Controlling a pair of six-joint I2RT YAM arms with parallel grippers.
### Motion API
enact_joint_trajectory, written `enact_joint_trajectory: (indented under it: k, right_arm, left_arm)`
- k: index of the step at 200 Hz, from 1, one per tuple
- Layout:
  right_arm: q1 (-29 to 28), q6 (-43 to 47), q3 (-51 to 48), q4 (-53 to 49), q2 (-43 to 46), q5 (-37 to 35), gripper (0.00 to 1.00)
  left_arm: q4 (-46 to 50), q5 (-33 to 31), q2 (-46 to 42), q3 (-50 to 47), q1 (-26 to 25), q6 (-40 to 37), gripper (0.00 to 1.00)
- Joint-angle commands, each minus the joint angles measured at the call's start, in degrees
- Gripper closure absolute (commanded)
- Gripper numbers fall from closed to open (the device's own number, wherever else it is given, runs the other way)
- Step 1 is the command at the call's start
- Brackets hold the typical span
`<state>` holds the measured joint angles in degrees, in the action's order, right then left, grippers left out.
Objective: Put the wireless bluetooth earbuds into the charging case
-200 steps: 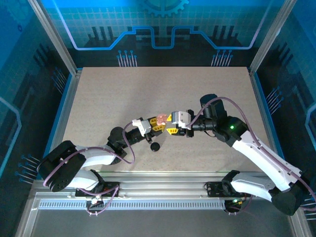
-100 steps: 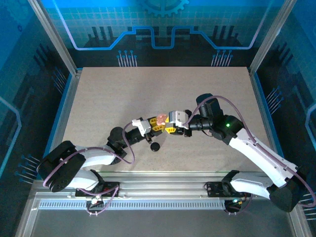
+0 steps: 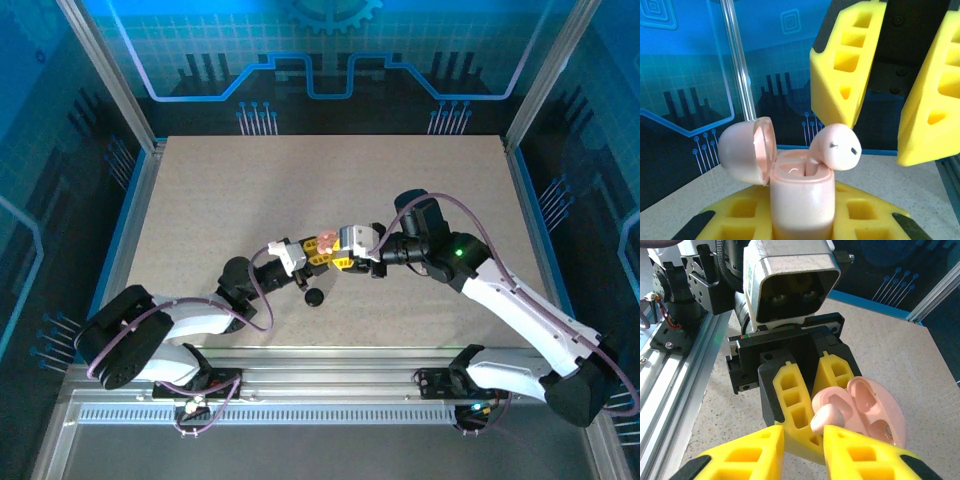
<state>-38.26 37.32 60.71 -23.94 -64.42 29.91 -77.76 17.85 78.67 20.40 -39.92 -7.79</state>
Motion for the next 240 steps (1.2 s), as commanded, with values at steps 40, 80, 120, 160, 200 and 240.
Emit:
enact_joint_trajectory:
  k: [40, 80, 120, 160, 200, 240]
  right_arm:
    - [-1.7, 0.0, 1.7, 0.1, -1.8, 1.6, 0.73]
    - [-1.6, -0.4, 1.6, 1.1, -1.8, 0.3, 0.73]
    - [-1.7, -0.9, 1.5, 2.1, -0.9, -0.2, 0.7]
    - [-1.7, -0.8, 1.8, 1.6, -0.8, -0.6, 0.69]
    - [-1.1, -5.8, 1.0, 2.1, 2.1, -3.1, 0.67]
    - [-0.3, -14.6, -2.4, 0.2, 7.3, -11.5, 0.66]
  left_arm:
    - [-2.5, 0.1, -1.2, 0.0, 0.0, -0.1, 0.8]
    - [-2.5, 0.2, -1.2, 0.0, 0.0, -0.2, 0.8]
    - [-2.5, 0.3, -0.6, 0.4, 0.0, 0.1, 0.8]
    - [-2.5, 0.4, -0.5, 0.7, 0.0, 0.2, 0.8]
    - [-2.5, -0.3, 0.5, 0.7, 0.0, 0.4, 0.8]
    - [-2.5, -1.1, 3.2, 0.4, 0.0, -0.1, 0.81]
